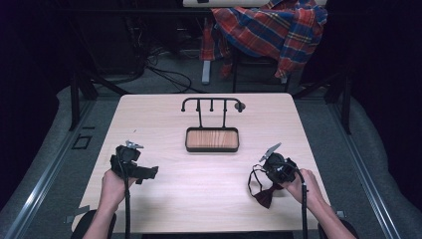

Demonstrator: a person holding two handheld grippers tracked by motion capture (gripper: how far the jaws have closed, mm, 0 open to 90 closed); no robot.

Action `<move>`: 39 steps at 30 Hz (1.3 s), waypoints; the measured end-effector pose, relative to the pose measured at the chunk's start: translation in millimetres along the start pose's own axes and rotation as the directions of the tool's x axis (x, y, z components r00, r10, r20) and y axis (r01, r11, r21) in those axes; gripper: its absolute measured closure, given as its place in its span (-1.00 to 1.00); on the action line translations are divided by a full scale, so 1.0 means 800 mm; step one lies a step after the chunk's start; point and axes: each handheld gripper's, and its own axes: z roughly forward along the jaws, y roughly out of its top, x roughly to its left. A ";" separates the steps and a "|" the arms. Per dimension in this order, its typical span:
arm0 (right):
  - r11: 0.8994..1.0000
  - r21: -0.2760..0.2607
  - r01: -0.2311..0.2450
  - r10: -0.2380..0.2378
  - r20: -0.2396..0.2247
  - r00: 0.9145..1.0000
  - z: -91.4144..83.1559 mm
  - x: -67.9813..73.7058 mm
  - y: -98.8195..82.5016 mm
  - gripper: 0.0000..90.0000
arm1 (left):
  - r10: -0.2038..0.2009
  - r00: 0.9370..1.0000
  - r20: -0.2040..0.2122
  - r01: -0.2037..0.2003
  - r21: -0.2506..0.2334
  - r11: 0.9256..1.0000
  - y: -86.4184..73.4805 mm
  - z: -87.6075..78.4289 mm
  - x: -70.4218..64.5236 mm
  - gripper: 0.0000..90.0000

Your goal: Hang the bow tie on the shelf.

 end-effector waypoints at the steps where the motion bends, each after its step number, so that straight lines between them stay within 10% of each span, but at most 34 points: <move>1: 1.000 -0.012 -0.004 0.004 0.003 1.000 -0.001 0.000 0.000 0.97 | -0.002 1.000 0.001 0.002 -0.001 1.000 0.000 0.000 0.000 -1.00; 22: 0.986 -0.164 -0.004 0.018 0.084 0.996 -0.029 -0.003 -0.001 0.97 | 0.010 1.000 0.003 -0.010 0.007 1.000 0.000 0.000 0.000 -1.00; 39: 0.986 -0.165 0.022 -0.003 0.116 0.993 -0.035 -0.005 0.011 0.97 | 0.021 1.000 0.003 -0.021 0.007 1.000 0.000 0.001 -0.002 -0.99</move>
